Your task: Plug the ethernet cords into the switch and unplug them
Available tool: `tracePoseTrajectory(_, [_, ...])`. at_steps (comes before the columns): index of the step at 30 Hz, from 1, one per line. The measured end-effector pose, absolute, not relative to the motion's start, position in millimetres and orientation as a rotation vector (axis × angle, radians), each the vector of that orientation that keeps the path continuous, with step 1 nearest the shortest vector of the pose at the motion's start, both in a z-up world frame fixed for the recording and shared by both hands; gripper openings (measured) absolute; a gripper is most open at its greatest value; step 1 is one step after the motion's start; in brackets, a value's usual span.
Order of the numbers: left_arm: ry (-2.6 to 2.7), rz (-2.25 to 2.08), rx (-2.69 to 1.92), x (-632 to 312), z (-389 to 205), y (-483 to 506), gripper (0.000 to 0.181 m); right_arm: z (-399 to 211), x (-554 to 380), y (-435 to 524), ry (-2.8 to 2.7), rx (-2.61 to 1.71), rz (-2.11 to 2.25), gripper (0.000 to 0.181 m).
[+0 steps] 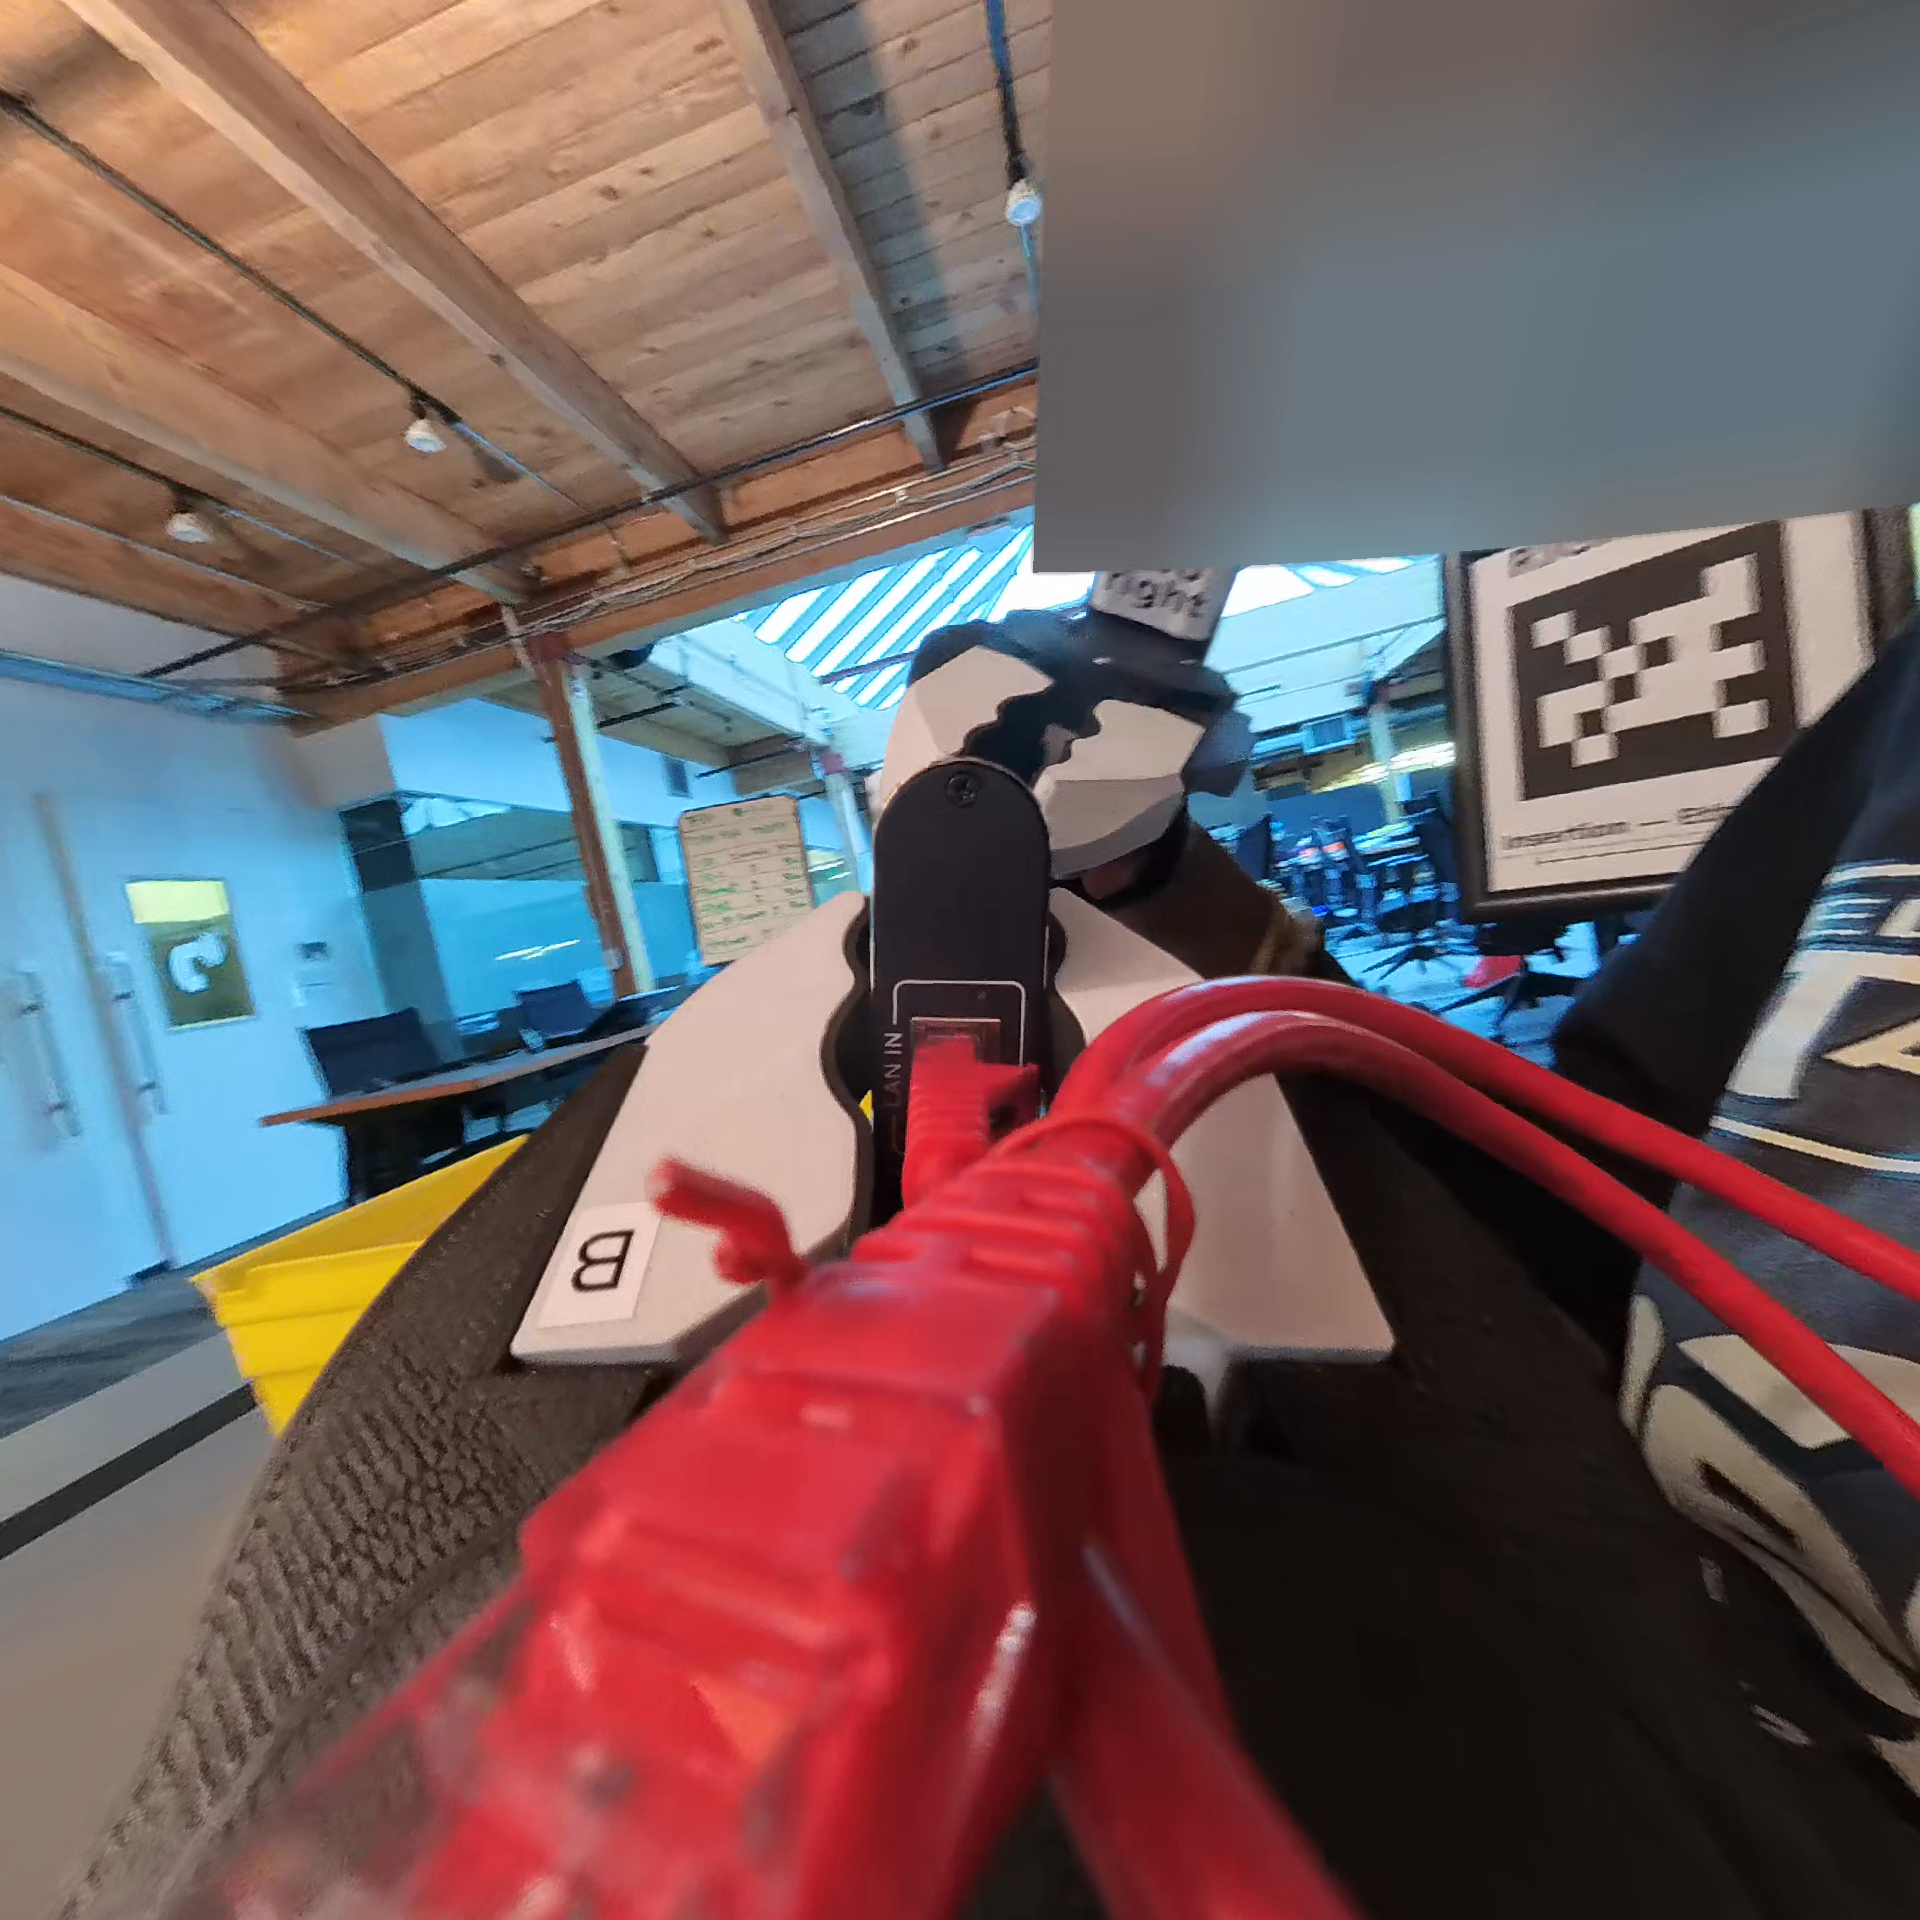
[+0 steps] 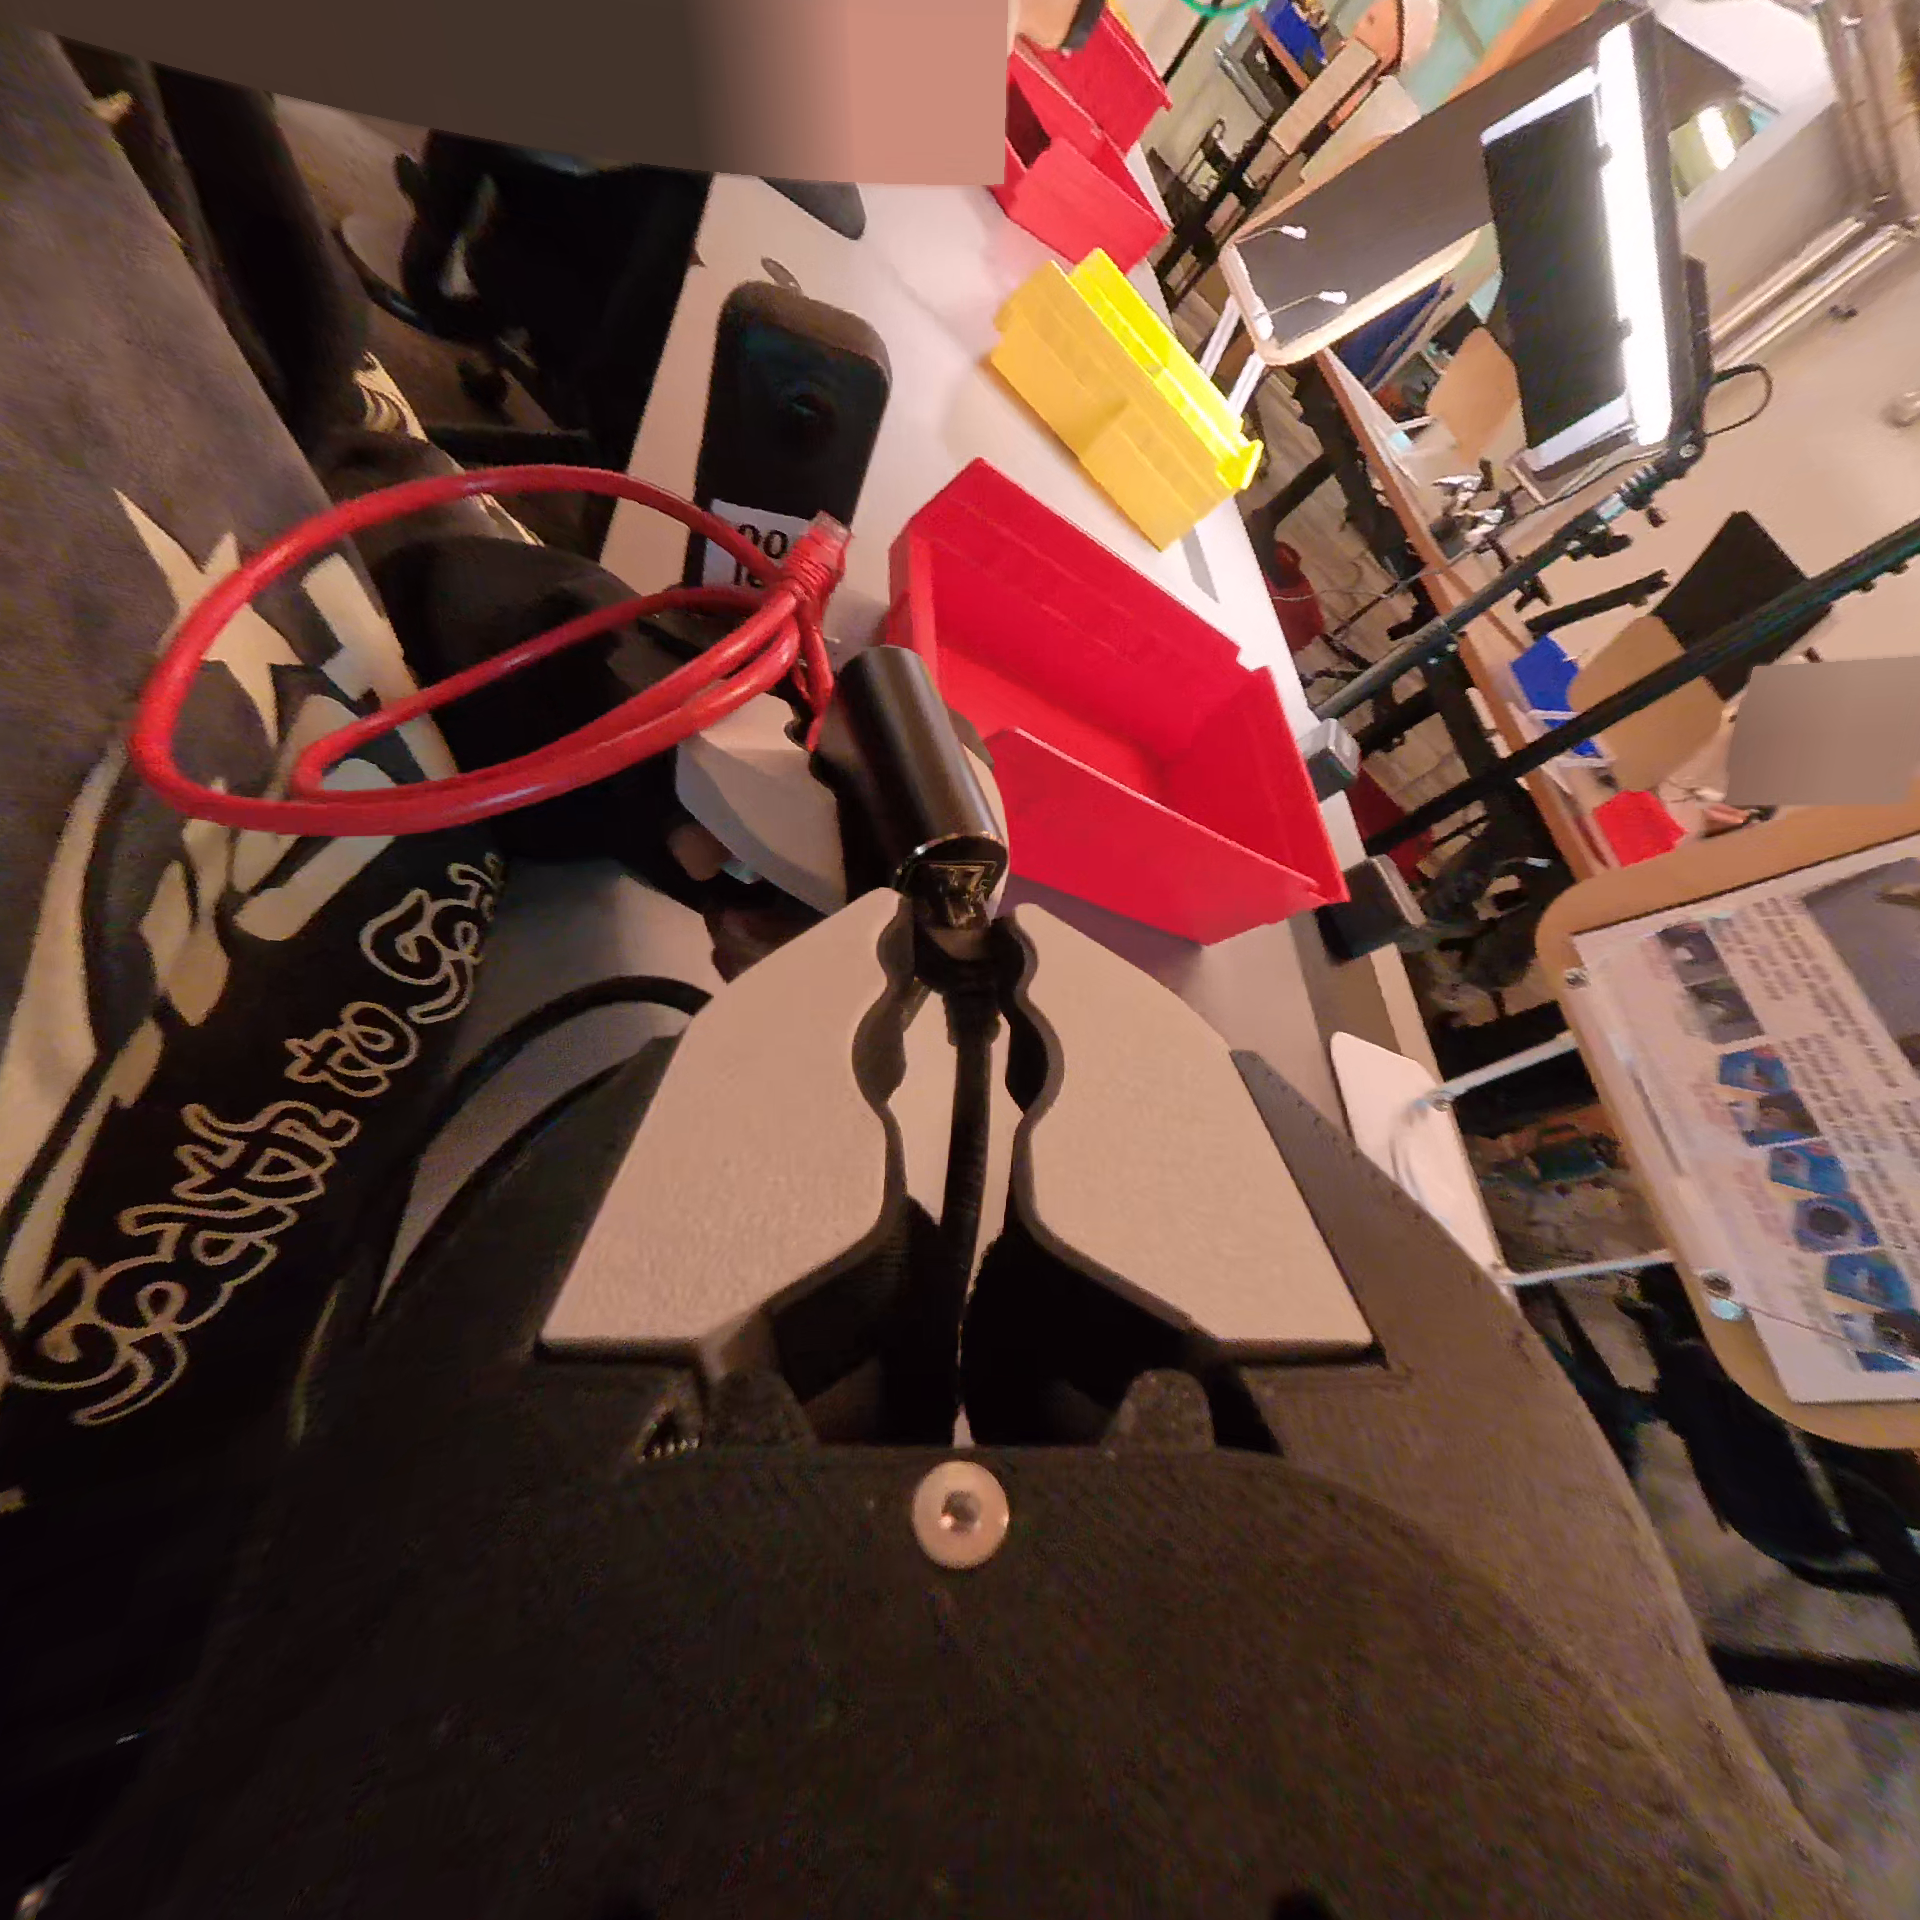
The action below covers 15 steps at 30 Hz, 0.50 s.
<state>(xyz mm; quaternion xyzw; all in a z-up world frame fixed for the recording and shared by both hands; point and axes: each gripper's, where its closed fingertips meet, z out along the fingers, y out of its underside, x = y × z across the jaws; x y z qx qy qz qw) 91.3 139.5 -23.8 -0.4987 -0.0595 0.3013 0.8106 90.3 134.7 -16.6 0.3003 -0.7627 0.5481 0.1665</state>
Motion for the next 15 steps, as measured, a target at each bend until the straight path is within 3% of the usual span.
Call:
tracePoseTrajectory(1, [-0.138,0.660,-1.067,89.5,-23.8,138.2,0.026,-16.5,88.5,133.3,-2.163,0.845,1.550,0.014])
tracePoseTrajectory(10, [-0.246,0.767,-1.035,73.7,-20.5,124.0,0.026,-9.7,71.1,122.2,-2.028,0.733,1.454,0.014])
tracePoseTrajectory(11, [-0.261,0.757,-1.026,72.3,-19.9,122.1,0.026,-9.0,70.8,120.8,-2.010,0.730,1.448,0.013])
tracePoseTrajectory(12, [-0.270,0.746,-1.022,71.4,-19.8,120.8,0.026,-5.6,70.5,120.1,-1.979,0.723,1.453,0.000])
tracePoseTrajectory(15, [-0.086,0.787,-1.085,93.5,-22.7,139.8,0.027,2.3,14.3,140.9,-1.865,0.518,1.220,0.000])
